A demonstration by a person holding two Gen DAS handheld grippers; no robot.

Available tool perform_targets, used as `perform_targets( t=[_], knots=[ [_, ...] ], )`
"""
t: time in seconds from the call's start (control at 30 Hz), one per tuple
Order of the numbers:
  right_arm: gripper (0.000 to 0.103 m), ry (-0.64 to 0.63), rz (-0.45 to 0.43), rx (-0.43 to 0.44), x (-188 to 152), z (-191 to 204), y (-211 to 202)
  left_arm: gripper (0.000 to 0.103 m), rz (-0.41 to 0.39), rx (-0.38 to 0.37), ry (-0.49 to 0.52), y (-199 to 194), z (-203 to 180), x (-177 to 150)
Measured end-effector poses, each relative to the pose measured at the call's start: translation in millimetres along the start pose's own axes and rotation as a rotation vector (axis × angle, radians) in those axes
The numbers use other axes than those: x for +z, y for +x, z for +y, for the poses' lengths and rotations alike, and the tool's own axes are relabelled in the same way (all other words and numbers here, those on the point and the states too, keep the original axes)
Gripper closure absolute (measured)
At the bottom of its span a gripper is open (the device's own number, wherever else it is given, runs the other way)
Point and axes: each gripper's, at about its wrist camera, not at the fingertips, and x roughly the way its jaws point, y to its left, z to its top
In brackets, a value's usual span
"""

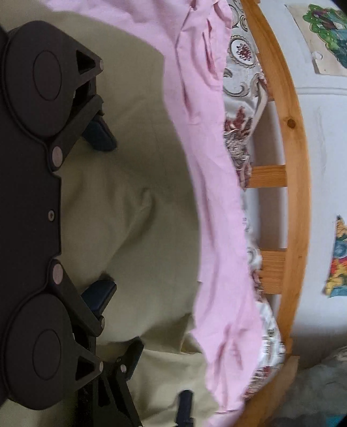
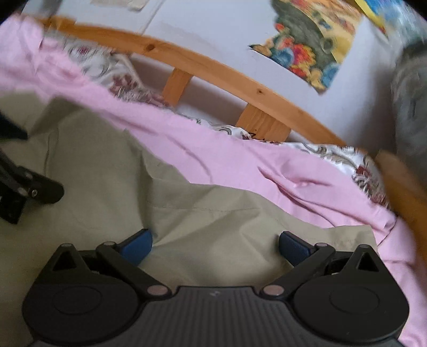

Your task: Fold large clothes

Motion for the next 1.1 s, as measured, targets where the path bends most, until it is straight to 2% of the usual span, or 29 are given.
perform_targets(
  t=[0.07, 0.1, 0.13, 0.2, 0.27, 0.37, 0.5, 0.6, 0.67, 0.77, 0.87, 0.93, 0.97, 1.03, 1.1],
  knots=[
    [0.000, -0.033, -0.041, -0.114, 5.6, -9.8, -2.1, 0.001, -0.048, -0.007, -0.025, -2.9, 7.0, 10.3],
    [0.000, -0.062, -0.060, -0.162, 7.6, -13.8, -0.7, 0.001, -0.054, 0.013, -0.024, 1.0, 9.4, 16.5],
    [0.000, -0.091, -0.058, -0.213, 9.3, -17.5, 5.7, 0.001, -0.053, 0.042, -0.015, 7.0, 10.6, 21.2],
    [0.000, -0.110, -0.022, -0.251, 7.6, -22.7, 22.7, 0.001, -0.052, 0.077, -0.022, 21.5, 15.1, 25.3],
    [0.000, -0.053, 0.033, -0.248, 3.9, -31.4, 41.2, 0.001, -0.028, 0.059, -0.087, 33.9, 24.1, 26.8],
    [0.000, 0.070, 0.072, -0.220, -3.1, -46.5, 56.6, 0.001, -0.039, 0.030, -0.139, 38.4, 33.4, 23.2],
    [0.000, 0.085, 0.076, -0.212, -8.8, -48.2, 59.3, 0.000, -0.057, 0.027, -0.142, 40.2, 33.8, 18.5],
    [0.000, 0.101, 0.114, -0.163, -2.5, -57.1, 54.1, 0.001, -0.064, 0.007, -0.163, 36.2, 38.8, 17.5],
    [0.000, 0.063, 0.152, -0.174, 5.5, -61.5, 35.2, 0.001, -0.047, 0.011, -0.176, 25.6, 41.6, 20.0],
    [0.000, -0.056, 0.137, -0.212, -0.3, -61.9, -15.8, 0.001, -0.017, 0.015, -0.180, -2.6, 39.8, 18.2],
    [0.000, -0.179, 0.157, -0.276, -26.7, -61.2, -58.0, 0.001, -0.014, -0.043, -0.140, -34.7, 30.3, 7.1],
    [0.000, -0.237, 0.170, -0.357, -52.9, -61.5, -76.1, 0.001, -0.016, -0.057, -0.088, -50.3, 19.8, -4.1],
    [0.000, -0.247, 0.160, -0.388, -67.5, -62.6, -83.5, 0.001, -0.020, -0.053, -0.057, -54.3, 14.3, -10.0],
    [0.000, -0.204, 0.087, -0.438, -87.3, -65.1, -95.7, 0.001, -0.031, -0.027, 0.012, -54.8, 4.3, -23.0],
    [0.000, -0.187, 0.059, -0.467, -95.5, -63.0, -93.5, 0.001, -0.038, -0.033, 0.027, -49.5, 2.3, -31.8]
  ],
)
